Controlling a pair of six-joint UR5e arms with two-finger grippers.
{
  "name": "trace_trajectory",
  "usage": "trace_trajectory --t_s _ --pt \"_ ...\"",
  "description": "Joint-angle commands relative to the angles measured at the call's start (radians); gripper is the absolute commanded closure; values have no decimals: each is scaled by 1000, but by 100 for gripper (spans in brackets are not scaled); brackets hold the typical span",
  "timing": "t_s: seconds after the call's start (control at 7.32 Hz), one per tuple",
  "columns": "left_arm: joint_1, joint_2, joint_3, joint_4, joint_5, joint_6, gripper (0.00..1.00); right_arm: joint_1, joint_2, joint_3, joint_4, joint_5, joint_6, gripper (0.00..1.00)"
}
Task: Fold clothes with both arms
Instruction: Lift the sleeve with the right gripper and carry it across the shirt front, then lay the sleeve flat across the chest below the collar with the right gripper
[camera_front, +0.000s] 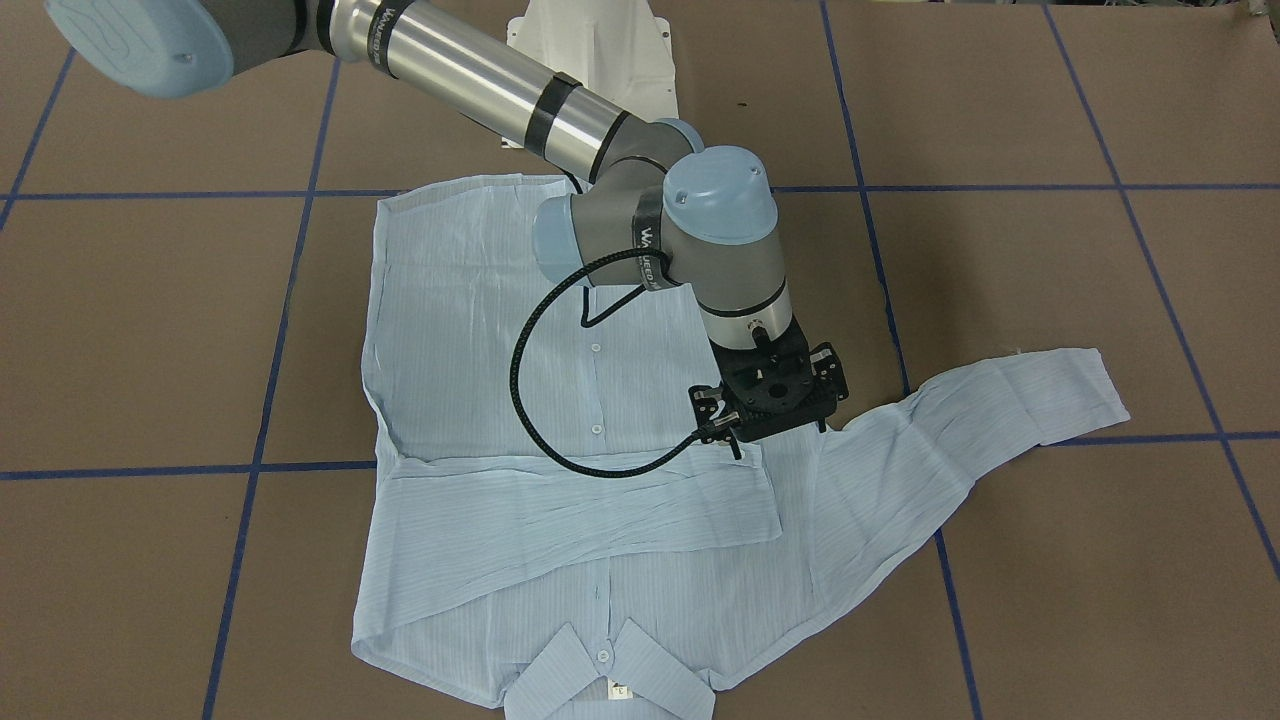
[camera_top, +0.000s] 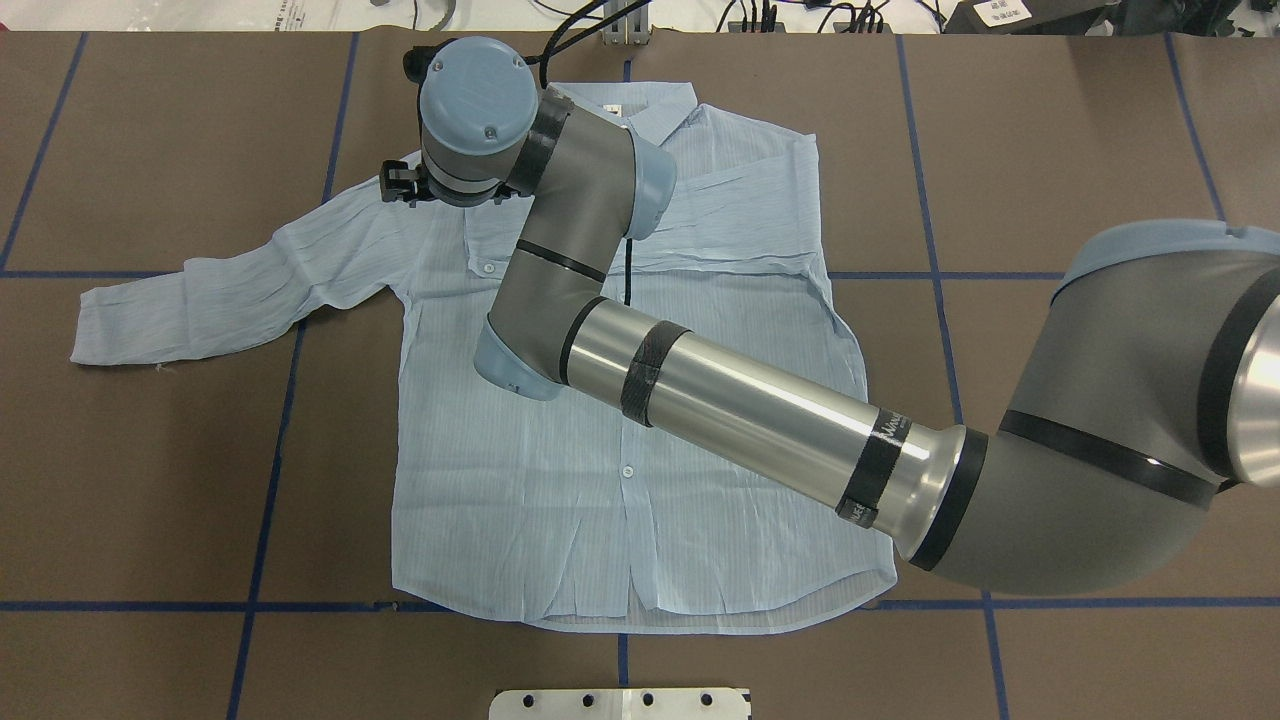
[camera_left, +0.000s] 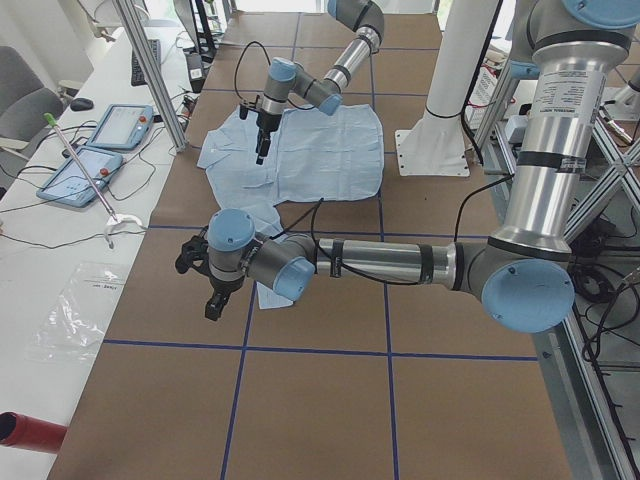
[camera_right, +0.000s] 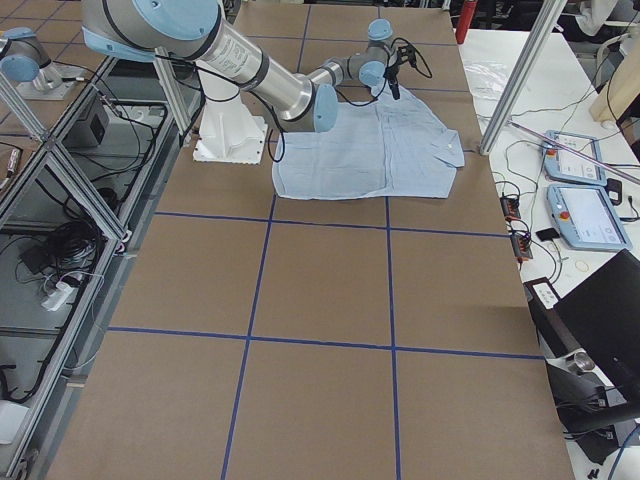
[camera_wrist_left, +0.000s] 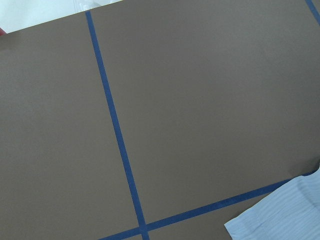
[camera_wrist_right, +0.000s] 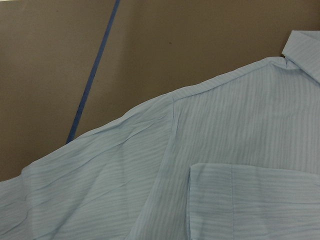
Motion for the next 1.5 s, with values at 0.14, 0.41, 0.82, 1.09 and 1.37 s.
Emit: trace_trajectory --t_s 0.14,0.41,0.82,1.09,1.37 --pt "138 13 -4 -188 46 -369 0 16 -147 278 -244 24 -4 0" --pt "256 63 -9 -350 186 -633 2 72 -252 426 -363 122 -28 0" --pt "409 124 -15 -406 387 -806 10 111 -338 615 -556 141 -31 0" --pt "409 128 10 -403 394 -804 23 111 -362 642 -556 141 -31 0" --pt "439 144 8 -402 394 -807 26 111 -393 679 -556 141 -31 0"
